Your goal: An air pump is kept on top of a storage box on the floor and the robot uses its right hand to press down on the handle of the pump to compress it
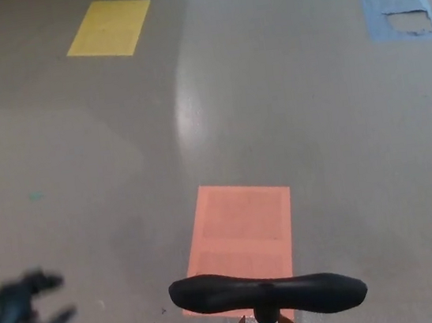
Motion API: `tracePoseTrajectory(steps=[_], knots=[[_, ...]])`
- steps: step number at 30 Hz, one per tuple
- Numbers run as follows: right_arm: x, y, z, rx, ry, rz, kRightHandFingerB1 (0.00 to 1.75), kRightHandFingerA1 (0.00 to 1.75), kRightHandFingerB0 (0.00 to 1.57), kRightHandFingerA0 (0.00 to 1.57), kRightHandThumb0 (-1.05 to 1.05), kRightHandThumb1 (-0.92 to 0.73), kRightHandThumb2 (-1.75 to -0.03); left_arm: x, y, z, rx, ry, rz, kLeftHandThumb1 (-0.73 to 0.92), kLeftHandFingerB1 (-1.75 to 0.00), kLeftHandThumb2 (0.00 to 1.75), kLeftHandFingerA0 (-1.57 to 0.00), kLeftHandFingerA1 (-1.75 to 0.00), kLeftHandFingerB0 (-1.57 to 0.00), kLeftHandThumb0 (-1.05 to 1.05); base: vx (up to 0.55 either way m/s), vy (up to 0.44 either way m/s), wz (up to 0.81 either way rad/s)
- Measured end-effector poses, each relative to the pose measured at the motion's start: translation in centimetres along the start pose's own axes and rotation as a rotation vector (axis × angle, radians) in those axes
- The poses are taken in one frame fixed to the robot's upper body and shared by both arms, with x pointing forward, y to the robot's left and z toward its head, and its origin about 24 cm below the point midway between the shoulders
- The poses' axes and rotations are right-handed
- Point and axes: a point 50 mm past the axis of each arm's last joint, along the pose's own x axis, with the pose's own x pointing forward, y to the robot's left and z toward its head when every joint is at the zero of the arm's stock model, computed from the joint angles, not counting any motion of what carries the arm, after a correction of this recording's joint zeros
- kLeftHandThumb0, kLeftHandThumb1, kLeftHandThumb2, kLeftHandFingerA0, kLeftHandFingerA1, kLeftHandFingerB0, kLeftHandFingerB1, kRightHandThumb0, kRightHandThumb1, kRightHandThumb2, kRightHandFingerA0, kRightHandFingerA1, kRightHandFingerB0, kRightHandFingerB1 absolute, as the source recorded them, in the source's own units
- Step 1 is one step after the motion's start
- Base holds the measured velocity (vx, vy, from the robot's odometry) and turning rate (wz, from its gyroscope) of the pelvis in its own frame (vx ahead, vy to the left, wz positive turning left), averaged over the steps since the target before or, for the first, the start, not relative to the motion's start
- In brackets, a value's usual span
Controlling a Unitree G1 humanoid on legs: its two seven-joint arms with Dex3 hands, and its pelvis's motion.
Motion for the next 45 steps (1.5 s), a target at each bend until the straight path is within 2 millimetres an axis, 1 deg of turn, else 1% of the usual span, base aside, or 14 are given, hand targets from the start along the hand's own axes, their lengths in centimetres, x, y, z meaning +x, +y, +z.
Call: tracePoseTrajectory(steps=[2,3,12,13,14,18,22,24,25,26,28,42,43,45], knots=[[0.3,-1.7,1.7,0.052,-0.043,-0.045,0.39,0.42,0.12,0.15,-0.64,-0.73,-0.93,0.5,2.2,0.1,-0.059,0.015,0.063,0.85,-0.29,0.66,-0.21,-0.32,-0.18,-0.57,0.0,0.0,0.0],[0.3,-2.5,2.2,0.076,-0.063,-0.069,0.26,0.29,0.16,0.21,-0.57,-0.89,-0.67,0.5,3.0,-0.1,-0.09,0.027,0.088,0.62,-0.46,1.11,0.0,-0.48,0.0,-0.32,0.0,0.0,0.0],[-0.5,-5.7,5.5,0.266,-0.29,-0.228,0.29,0.31,0.21,0.23,-0.65,-0.9,-0.67,0.2,4.5,-2.0,-0.241,0.076,0.153,0.67,-0.35,0.95,0.0,-0.38,-0.09,-0.71,0.0,0.0,0.0],[-0.8,-6.1,6.3,0.278,-0.345,-0.249,0.46,0.48,0.0,0.0,-0.33,-0.59,-1.12,0.1,4.5,-2.0,-0.247,0.074,0.156,0.7,-0.3,0.94,-0.04,-0.33,-0.07,-0.67,0.0,0.0,0.0],[-0.9,-6.2,6.5,0.28,-0.361,-0.254,0.28,0.28,0.2,0.19,-0.65,-0.91,-0.68,0.1,4.5,-2.0,-0.248,0.074,0.157,0.71,-0.28,0.94,-0.05,-0.3,-0.06,-0.66,0.0,0.0,0.0],[-2.0,-7.4,8.6,0.282,-0.482,-0.296,0.28,0.29,0.21,0.24,-0.66,-0.87,-0.67,0.1,4.5,-2.0,-0.25,0.073,0.156,0.89,-0.22,0.68,-0.03,-0.21,-0.07,-0.62,0.0,0.0,0.0],[-3.2,-8.4,10.7,0.278,-0.591,-0.331,0.28,0.3,0.2,0.24,-0.69,-0.84,-0.66,0.2,4.4,-1.9,-0.251,0.072,0.155,0.73,-0.23,0.97,-0.03,-0.27,-0.02,-0.68,0.0,0.0,0.0],[-4.0,-9.1,11.8,0.276,-0.651,-0.352,0.28,0.29,0.18,0.21,-0.7,-0.88,-0.66,0.2,4.3,-1.8,-0.253,0.071,0.151,0.9,-0.2,0.68,-0.03,-0.22,-0.06,-0.65,0.0,0.0,0.0],[-4.3,-9.3,12.2,0.276,-0.669,-0.359,0.27,0.28,0.18,0.2,-0.76,-0.87,-0.67,0.2,4.2,-1.8,-0.255,0.07,0.15,0.75,-0.25,1.06,0.0,-0.3,-0.03,-0.7,0.0,0.0,0.0],[-4.7,-9.7,12.7,0.275,-0.696,-0.37,0.47,0.48,0.0,0.0,-0.35,-0.51,-1.09,0.2,4.1,-1.8,-0.257,0.069,0.148,0.77,-0.23,1.07,-0.01,-0.27,-0.01,-0.7,0.0,0.0,0.0],[-5.7,-10.6,13.8,0.269,-0.747,-0.394,0.39,0.42,0.06,0.11,-0.84,-0.75,-1.06,0.3,4.0,-1.7,-0.258,0.068,0.145,0.78,-0.22,1.08,-0.01,-0.28,0.0,-0.7,0.0,0.0,0.0],[-14.0,-15.4,22.6,0.156,-1.11,-0.489,0.22,0.24,0.1,0.11,-0.78,-0.92,-0.69,-0.4,2.3,-3.5,-0.239,0.126,0.097,0.92,-0.16,0.73,0.0,-0.23,-0.01,-0.68,0.0,0.0,0.0],[-14.6,-15.5,23.2,0.147,-1.133,-0.488,0.26,0.29,0.11,0.08,-0.86,-0.78,-1.09,-0.5,2.1,-3.8,-0.238,0.134,0.091,0.92,-0.17,0.73,-0.01,-0.23,0.0,-0.69,0.0,0.0,0.0],[-16.1,-15.6,24.7,0.122,-1.194,-0.482,0.25,0.25,0.1,0.06,-0.84,-0.78,-1.09,-0.8,1.6,-4.4,-0.233,0.155,0.076,0.78,-0.22,1.1,0.0,-0.27,0.0,-0.71,0.0,0.0,0.0]])
